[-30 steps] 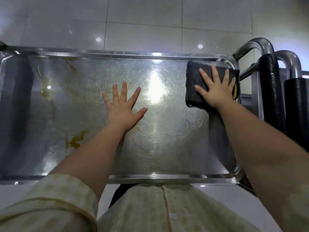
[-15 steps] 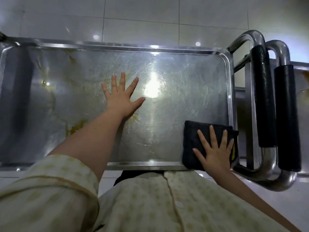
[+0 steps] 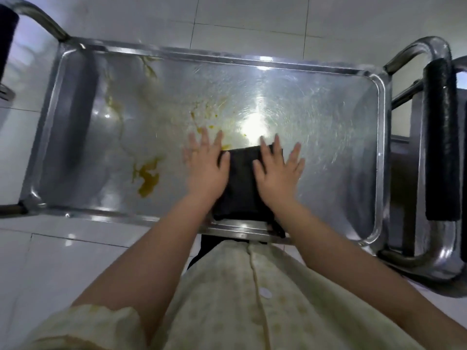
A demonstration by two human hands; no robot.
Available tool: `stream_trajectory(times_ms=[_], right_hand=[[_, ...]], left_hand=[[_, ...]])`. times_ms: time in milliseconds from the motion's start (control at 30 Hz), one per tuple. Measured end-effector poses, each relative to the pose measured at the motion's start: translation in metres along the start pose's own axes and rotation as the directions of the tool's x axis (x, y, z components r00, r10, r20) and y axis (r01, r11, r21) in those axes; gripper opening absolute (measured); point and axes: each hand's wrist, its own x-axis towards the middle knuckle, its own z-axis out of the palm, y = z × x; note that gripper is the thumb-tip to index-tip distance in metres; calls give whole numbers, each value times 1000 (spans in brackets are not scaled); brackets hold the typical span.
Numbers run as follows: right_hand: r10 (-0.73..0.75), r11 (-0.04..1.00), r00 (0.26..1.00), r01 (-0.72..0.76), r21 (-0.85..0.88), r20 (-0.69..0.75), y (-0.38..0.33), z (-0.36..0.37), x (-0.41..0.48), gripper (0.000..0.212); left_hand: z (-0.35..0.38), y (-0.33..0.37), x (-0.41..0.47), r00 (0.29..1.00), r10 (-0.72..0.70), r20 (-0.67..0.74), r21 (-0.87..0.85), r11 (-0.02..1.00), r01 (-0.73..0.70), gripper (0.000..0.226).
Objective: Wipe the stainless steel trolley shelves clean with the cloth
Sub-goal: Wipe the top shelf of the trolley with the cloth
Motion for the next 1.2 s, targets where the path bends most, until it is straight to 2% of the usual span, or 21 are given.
stream_trajectory(times_ms=[100, 167, 267, 367, 500, 733, 833, 967, 1133, 1200], right_hand=[[65, 995, 998, -65, 71, 4, 31, -16, 23, 53], [52, 998, 998, -53, 42, 38, 36, -15, 30, 52], [56, 997, 998, -54, -51, 32, 38, -6, 30, 53], [57, 982, 998, -53, -183, 15, 39, 0, 28, 58], [63, 974, 998, -60, -219, 7, 37, 3, 31, 61], [72, 967, 997, -68, -246, 7, 33, 3, 31, 60], [91, 969, 996, -87, -230, 6, 31, 4, 29, 59], [78, 974, 997, -77, -215, -5, 34, 5, 28, 58], [74, 974, 997, -70, -218, 9, 33, 5, 30, 60], [93, 974, 995, -87, -211, 19, 32, 3, 32, 60]], left_hand=[[36, 34, -27, 990, 97, 100, 156, 982, -111, 60], [54, 41, -38, 987, 40, 155, 238, 968, -76, 66], [53, 18, -27, 993, -30, 117, 288, 958, -5, 75], [27, -22, 24, 995, -68, 72, 315, 948, 42, 77], [-3, -59, 65, 995, -36, 92, 361, 933, 0, 76], [33, -62, -72, 968, 178, 178, 322, 919, -229, 77], [39, -60, -91, 964, 196, 177, 316, 917, -245, 78], [29, -55, -48, 967, 185, 175, 334, 913, -235, 76], [5, -36, 84, 988, 120, 96, 343, 928, -145, 75], [-4, -23, 131, 985, 119, 122, 344, 926, -154, 76]])
